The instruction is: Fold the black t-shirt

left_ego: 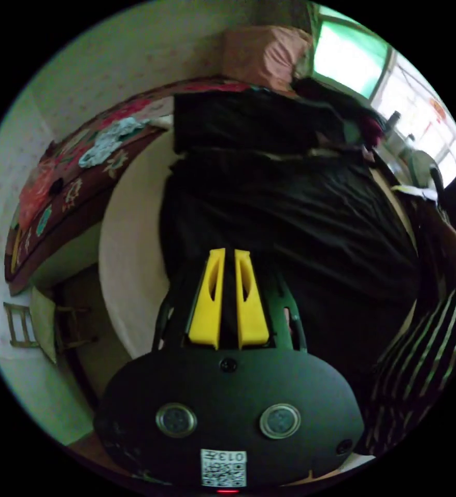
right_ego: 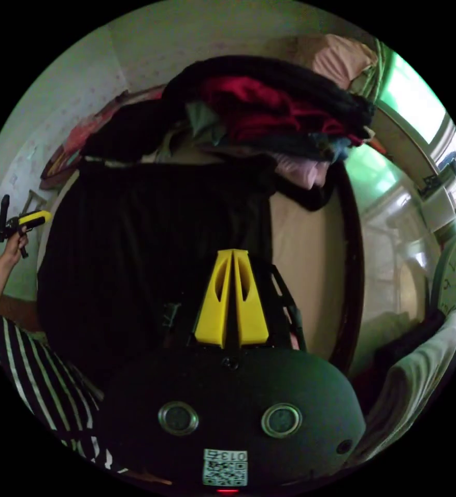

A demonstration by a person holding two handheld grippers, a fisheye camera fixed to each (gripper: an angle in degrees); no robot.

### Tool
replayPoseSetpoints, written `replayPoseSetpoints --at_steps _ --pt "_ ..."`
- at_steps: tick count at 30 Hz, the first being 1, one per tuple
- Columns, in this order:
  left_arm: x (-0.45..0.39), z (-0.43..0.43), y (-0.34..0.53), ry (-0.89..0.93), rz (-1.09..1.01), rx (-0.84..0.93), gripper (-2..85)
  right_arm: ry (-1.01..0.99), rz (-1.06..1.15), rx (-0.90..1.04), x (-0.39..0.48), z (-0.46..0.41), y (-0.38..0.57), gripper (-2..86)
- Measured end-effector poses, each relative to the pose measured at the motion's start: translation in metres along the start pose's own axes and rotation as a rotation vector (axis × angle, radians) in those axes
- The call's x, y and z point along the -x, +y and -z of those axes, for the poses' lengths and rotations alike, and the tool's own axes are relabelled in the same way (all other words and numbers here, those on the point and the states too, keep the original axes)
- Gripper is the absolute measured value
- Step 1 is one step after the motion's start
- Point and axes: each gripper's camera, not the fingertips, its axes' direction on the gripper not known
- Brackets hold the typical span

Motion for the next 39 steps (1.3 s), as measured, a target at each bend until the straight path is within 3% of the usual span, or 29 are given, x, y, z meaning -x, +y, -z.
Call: replayPoseSetpoints --at_steps 7,10,12,14,18,23,28,32,34,39 --pt "-0.059 -0.033 0.080 -0.018 -0.099 0.190 0.1 0.057 0.040 0.077 0.035 -0.010 0.019 0.1" --pt "-0.044 -0.033 0.101 0.020 -0.112 0.118 -0.2 0.063 -0.005 0.103 0.023 0.000 0.010 0.0" --pt "-0.027 -0.031 0.111 0.065 -0.030 0.137 -0.3 0.144 -0.106 0.114 0.015 0.017 0.008 0.0" --pt "-0.014 -0.027 0.124 0.016 0.057 0.166 -0.3 0.093 -0.129 0.048 0.020 0.040 0.012 0.0" --pt "-0.018 -0.004 0.160 0.056 0.031 0.126 -0.3 0.037 -0.040 0.067 0.073 0.070 0.036 -0.1" --pt "-0.036 -0.023 0.203 -0.008 -0.050 0.256 -0.2 0.095 -0.062 0.189 0.120 0.064 0.071 -0.1" --pt "-0.004 -0.013 0.246 0.030 0.089 0.215 0.3 0.160 -0.151 0.264 0.126 0.069 0.075 -0.1" --pt "0.035 0.002 0.264 -0.049 0.264 0.101 2.6 0.111 -0.116 0.155 0.159 0.099 0.055 -0.1" --pt "0.058 -0.009 0.268 -0.021 0.353 0.127 5.2 0.115 -0.079 0.164 0.183 0.101 0.041 -0.1" --pt "0.068 -0.030 0.277 -0.015 0.352 0.182 4.7 0.056 0.024 0.150 0.256 0.103 -0.002 -0.1"
